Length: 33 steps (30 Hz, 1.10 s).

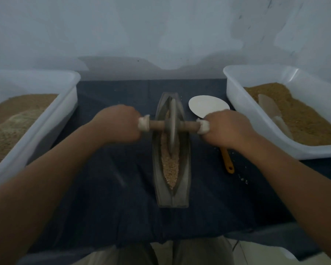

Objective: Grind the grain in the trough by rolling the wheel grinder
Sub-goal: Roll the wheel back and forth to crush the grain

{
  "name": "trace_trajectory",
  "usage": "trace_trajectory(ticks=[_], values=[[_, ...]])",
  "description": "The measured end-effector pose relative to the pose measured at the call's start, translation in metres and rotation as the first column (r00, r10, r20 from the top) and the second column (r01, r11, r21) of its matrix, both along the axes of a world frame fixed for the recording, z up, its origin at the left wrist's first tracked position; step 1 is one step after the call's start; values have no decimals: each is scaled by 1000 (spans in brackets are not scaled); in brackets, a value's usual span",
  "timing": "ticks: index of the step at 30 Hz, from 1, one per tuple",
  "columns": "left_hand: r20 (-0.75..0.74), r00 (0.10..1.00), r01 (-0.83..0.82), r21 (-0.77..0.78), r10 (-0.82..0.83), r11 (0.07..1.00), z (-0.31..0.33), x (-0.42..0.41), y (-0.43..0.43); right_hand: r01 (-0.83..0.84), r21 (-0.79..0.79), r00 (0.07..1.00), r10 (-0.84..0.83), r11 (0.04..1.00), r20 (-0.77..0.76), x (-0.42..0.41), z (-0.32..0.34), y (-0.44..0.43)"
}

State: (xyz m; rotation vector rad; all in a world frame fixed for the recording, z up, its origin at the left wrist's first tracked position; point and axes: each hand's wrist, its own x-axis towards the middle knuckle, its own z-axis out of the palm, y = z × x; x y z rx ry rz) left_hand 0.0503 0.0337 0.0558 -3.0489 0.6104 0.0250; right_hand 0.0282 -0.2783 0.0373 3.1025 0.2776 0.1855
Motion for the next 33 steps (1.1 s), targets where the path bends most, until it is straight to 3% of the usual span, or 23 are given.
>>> trace_trajectory(ticks=[3, 5, 10, 14, 17, 22, 24, 27, 30, 33], values=[[143, 987, -75, 16, 71, 997, 10, 40, -15, 82, -2, 995, -82, 997, 65, 42, -6, 4], [164, 984, -75, 29, 69, 997, 13, 47, -21, 85, 10, 994, -85, 996, 74, 47, -7, 5], [-59, 998, 38, -5, -38, 999, -3, -10, 6, -25, 12, 998, 24, 1000, 60, -11, -1, -3], [-43, 998, 43, -93, -47, 995, -23, -58, 28, -178, -69, 968, 187, 982, 165, -60, 5, -9], [-22, 1000, -13, -68, 11, 998, -27, -39, 18, -103, -69, 992, 108, 992, 63, -31, 12, 4], [131, 979, -151, -66, 159, 986, -7, 21, -13, 55, -101, 993, -44, 993, 106, 36, 17, 13], [108, 983, -142, -54, 147, 988, -3, 20, -15, 67, -84, 995, -61, 994, 79, 31, 16, 12], [71, 996, -55, -37, 58, 998, -15, -19, 4, -6, -49, 999, 9, 999, 50, -12, 8, 5], [212, 977, 56, -94, -35, 994, -31, -67, 26, -198, -15, 951, 196, 980, 238, -64, 0, -7], [162, 987, 16, -111, 3, 994, -41, -63, 28, -241, -35, 939, 242, 970, 246, -60, -1, -6]])
